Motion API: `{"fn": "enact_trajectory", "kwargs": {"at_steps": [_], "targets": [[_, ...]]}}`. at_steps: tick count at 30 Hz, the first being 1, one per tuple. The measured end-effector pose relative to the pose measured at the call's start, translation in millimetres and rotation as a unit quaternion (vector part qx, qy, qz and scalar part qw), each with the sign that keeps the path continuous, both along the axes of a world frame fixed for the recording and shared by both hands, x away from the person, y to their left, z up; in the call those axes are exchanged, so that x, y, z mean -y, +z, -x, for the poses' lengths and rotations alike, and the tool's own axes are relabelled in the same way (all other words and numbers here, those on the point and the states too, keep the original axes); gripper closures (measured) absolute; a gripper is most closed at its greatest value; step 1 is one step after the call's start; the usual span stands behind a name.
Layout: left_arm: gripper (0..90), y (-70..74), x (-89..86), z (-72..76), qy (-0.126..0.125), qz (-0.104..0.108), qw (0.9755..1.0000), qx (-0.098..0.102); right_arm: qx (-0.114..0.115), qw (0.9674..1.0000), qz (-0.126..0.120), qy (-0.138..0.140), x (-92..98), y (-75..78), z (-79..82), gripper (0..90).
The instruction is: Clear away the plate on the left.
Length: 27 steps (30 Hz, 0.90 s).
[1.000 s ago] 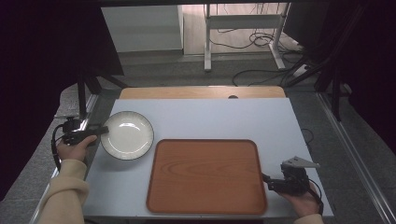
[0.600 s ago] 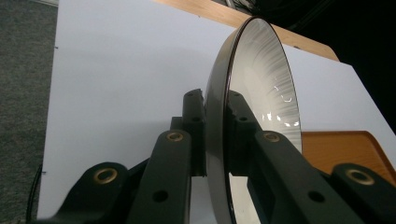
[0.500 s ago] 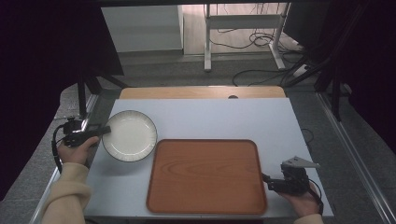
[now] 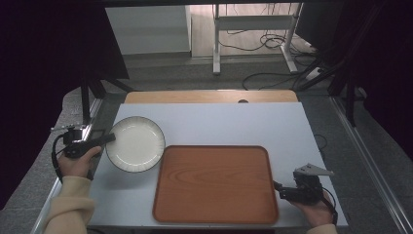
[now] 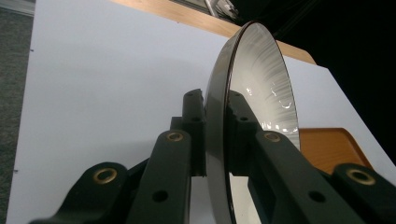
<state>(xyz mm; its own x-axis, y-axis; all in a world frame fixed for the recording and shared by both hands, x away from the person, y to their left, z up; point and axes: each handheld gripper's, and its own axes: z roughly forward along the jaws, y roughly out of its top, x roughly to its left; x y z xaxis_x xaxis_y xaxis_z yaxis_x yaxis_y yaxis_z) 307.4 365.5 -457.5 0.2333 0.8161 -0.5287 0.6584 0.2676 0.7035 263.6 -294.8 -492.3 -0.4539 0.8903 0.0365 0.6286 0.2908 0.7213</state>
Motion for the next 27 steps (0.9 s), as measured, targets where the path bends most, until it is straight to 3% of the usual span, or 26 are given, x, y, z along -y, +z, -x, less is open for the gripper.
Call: {"fn": "enact_trajectory", "kwargs": {"at_steps": [10, 18, 27], "targets": [[80.8, 8.5, 10.8, 4.6, 0.000, 0.003, 0.9998, 0.018, 0.001, 1.0000, 0.000, 0.003, 0.4, 0.1, -0.8, 16.6], [80.7, 12.9, 20.1, 5.0, -0.014, 0.000, 0.9996, 0.024, 0.002, 1.0000, 0.000, 0.003, 0.4, 0.4, -0.4, 16.6], [80.3, 21.9, 24.6, 7.7, -0.028, 0.012, 0.9988, 0.039, 0.001, 1.0000, 0.000, 0.005, -0.5, 0.4, -0.5, 16.6]]}}
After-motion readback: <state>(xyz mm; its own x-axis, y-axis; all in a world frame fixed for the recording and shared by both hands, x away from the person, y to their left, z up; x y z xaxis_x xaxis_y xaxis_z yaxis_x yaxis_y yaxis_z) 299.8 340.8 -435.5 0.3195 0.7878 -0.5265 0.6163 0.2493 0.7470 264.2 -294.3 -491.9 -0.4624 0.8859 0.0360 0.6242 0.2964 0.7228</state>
